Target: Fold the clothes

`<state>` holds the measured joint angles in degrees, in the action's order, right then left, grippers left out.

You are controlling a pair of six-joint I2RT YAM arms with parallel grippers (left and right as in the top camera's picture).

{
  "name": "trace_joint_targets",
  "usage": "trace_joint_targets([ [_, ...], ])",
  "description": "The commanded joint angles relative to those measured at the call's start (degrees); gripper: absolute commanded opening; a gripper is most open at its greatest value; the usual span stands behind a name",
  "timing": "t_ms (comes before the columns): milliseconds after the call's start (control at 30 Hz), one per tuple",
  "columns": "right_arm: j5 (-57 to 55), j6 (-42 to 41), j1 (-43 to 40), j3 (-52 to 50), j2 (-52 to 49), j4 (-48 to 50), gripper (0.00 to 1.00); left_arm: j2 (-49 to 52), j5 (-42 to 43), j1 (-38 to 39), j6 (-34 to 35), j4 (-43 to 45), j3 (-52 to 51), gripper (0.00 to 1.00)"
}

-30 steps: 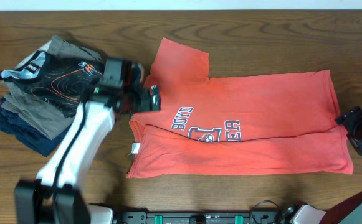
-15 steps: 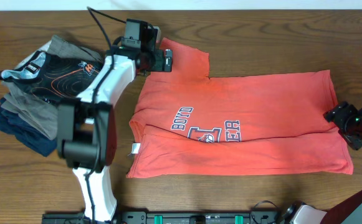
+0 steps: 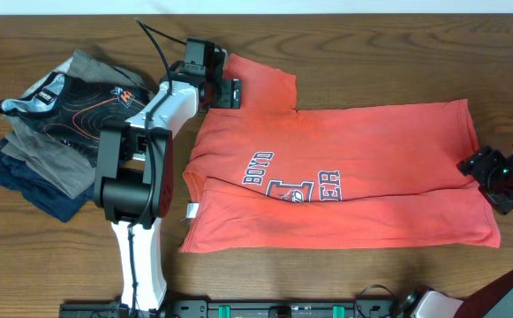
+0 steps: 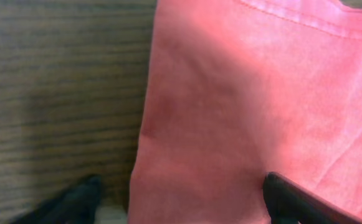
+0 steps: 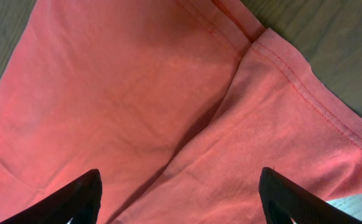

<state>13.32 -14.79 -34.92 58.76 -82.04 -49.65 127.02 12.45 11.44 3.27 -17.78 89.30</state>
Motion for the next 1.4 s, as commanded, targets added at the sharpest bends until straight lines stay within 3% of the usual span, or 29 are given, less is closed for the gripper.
trace_joint_targets([
  [0,0.20,0.74,0.50,0.15,0.55,-0.02,0.78,1.90,0.20,1.46,0.24,-1.46,0.24,0.70],
  [67,0.22,0.72,0.50,0.15,0.52,-0.02,0.78,1.90,0.17,1.97,0.22,-1.90,0.22,0.59],
  [167,0.22,0.74,0.50,0.15,0.48,-0.04,0.75,1.90,0.24,2.40,0.22,-2.05,0.22,0.27],
  [333,0.17,0.74,0.50,0.15,0.44,-0.04,0.69,1.77,0.61,2.40,0.31,-3.06,0.24,0.06],
  [567,0.00,2.93,1.99,0.17,0.11,0.13,0.60,-2.10,2.73,1.79,4.35,-5.97,0.24,0.06],
  [733,-3.19,4.61,5.18,1.95,-3.13,1.36,0.64,-7.30,13.66,1.11,5.51,-7.39,0.24,0.06],
  [900,-4.70,5.07,8.85,9.51,-10.67,3.30,0.69,-10.40,15.26,1.11,5.60,-10.99,0.24,0.06],
  [1033,-5.20,7.80,11.10,15.50,-17.88,11.19,0.78,-11.56,15.26,1.11,5.62,-13.84,0.24,0.06],
  [1367,-7.74,5.05,11.63,19.23,-31.80,32.70,0.79,-11.85,15.43,1.11,5.60,-20.31,0.24,0.06],
])
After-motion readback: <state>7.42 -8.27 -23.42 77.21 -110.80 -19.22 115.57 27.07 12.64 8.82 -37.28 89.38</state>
